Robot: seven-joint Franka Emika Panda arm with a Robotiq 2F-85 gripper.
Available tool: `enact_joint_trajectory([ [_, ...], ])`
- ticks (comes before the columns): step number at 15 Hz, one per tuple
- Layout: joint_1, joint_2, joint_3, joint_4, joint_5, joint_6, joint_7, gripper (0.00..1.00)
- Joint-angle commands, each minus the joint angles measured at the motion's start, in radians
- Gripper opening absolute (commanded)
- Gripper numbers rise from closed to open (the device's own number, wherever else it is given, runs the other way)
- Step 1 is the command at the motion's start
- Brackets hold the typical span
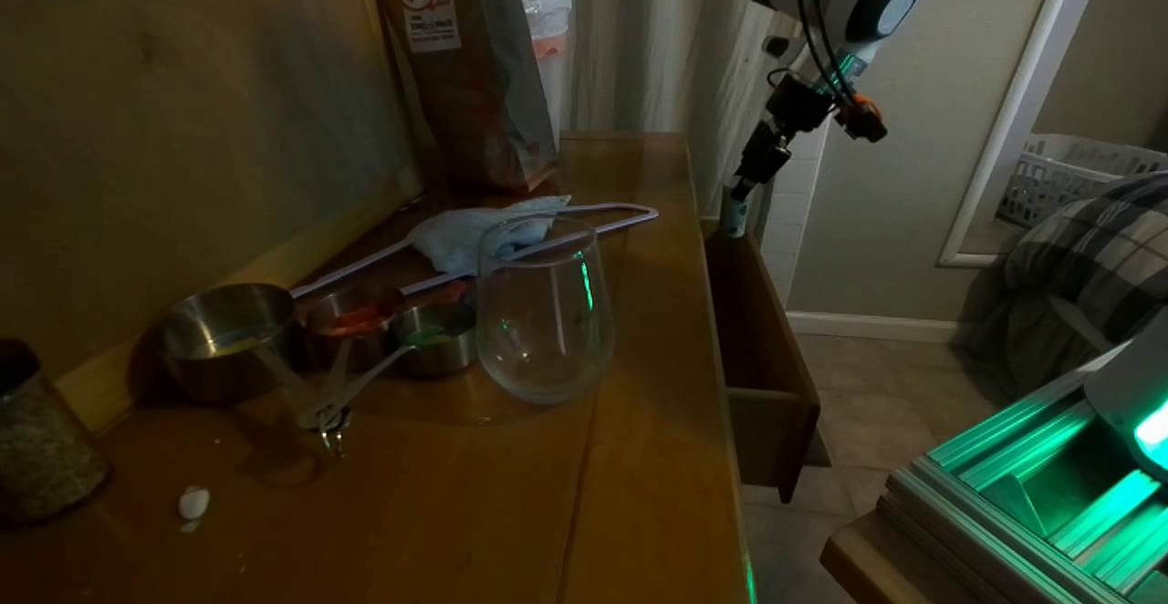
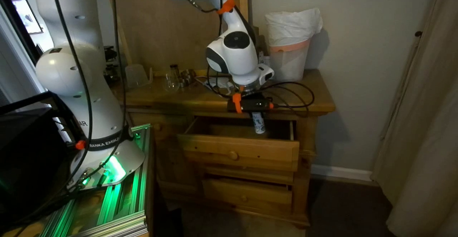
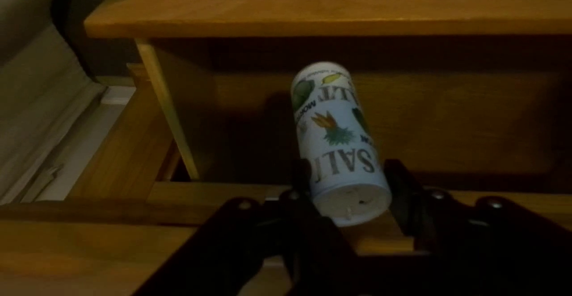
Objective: Open the top right drawer, remove the white container from the drawer, put it on the dresser and then close the drawer
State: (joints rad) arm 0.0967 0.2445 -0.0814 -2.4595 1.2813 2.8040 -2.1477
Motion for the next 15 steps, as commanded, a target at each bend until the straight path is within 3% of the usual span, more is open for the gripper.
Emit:
enact_joint_trajectory([
  [1,0.048,-0.181,-0.006,-0.132,-0.118,0.050,0.138,0.20],
  [6,0.091,-0.329,0.023,-0.223,-0.336,0.114,0.380,0.20],
  [11,0.067,-0.409,0.095,-0.261,-0.605,0.140,0.652,0.20],
  [12,0.081,-0.359,0.063,-0.228,-0.518,0.132,0.556,0.45],
  [15,0.081,-0.382,0.089,-0.237,-0.566,0.132,0.622,0.45],
])
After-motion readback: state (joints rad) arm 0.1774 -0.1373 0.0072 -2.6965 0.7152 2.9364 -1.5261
